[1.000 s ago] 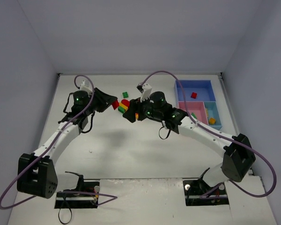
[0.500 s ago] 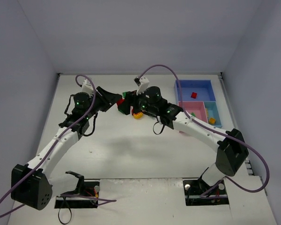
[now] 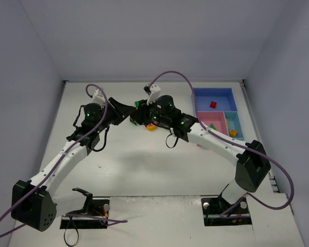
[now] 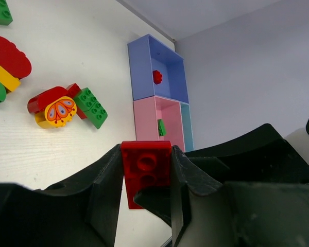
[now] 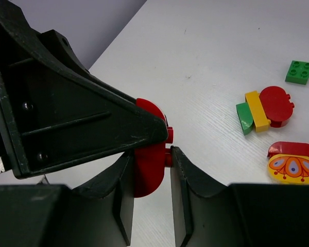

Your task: Sort the legos into containers by color

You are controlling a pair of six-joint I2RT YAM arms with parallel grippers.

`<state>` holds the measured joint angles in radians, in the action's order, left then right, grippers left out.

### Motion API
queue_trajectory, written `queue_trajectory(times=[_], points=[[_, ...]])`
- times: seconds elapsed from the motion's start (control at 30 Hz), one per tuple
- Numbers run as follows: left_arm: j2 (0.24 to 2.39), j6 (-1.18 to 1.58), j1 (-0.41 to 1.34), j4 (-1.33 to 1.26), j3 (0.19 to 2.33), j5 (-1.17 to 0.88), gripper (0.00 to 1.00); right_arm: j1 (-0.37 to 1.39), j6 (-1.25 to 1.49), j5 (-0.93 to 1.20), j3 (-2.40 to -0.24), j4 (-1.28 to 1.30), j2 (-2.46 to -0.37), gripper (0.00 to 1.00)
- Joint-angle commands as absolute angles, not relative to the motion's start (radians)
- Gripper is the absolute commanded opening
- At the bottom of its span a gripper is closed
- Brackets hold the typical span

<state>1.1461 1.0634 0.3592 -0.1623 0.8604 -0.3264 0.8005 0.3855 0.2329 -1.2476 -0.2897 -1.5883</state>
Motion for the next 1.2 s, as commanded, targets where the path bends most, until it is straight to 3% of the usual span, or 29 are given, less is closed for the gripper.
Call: queue_trajectory(times=[0.0, 0.03, 0.1, 0.13, 0.17, 0.23, 0.27, 0.3, 0.4, 0.57, 0.8, 0.93, 1.17], points=[[1.120, 1.065, 0.371, -0.207, 0.865, -0.327, 0.13, 0.807, 0.351, 0.199, -1.267, -0.388, -1.554, 0.17], [1.121, 1.065, 0.371, -0.207, 0.865, -0.327, 0.13, 0.807, 0.342, 0.196, -1.261, -0.387, -1.554, 0.11], [1.121, 1.057, 0.371, -0.201, 0.865, -0.325, 0.26, 0.805, 0.331, 0.173, -1.249, -0.384, -1.548, 0.00], [1.118, 1.054, 0.371, -0.192, 0.870, -0.321, 0.32, 0.805, 0.319, 0.161, -1.243, -0.380, -1.545, 0.00], [1.118, 1.046, 0.371, -0.170, 0.873, -0.318, 0.49, 0.796, 0.315, 0.138, -1.227, -0.376, -1.539, 0.00], [1.115, 1.016, 0.370, -0.111, 0.890, -0.281, 0.66, 0.775, 0.301, 0.124, -1.215, -0.361, -1.534, 0.00], [1.114, 0.991, 0.370, -0.085, 0.899, -0.264, 0.79, 0.749, 0.293, 0.112, -1.203, -0.351, -1.529, 0.00], [1.112, 0.974, 0.368, -0.062, 0.910, -0.246, 0.82, 0.733, 0.285, 0.086, -1.197, -0.335, -1.526, 0.00], [1.115, 0.892, 0.364, 0.079, 0.972, -0.154, 0.87, 0.643, 0.265, 0.022, -1.180, -0.279, -1.529, 0.00], [1.147, 0.735, 0.357, 0.261, 1.092, -0.026, 0.87, 0.473, 0.223, -0.165, -1.178, -0.212, -1.549, 0.00], [1.288, 0.585, 0.359, 0.397, 1.207, -0.031, 0.87, 0.235, 0.219, -0.290, -1.278, -0.173, -1.687, 0.04], [1.397, 0.528, 0.357, 0.445, 1.290, -0.057, 0.87, 0.155, 0.229, -0.301, -1.391, -0.127, -1.827, 0.14], [1.670, 0.517, 0.360, 0.529, 1.509, -0.060, 0.87, 0.120, 0.241, -0.296, -1.454, -0.107, -1.927, 0.48]])
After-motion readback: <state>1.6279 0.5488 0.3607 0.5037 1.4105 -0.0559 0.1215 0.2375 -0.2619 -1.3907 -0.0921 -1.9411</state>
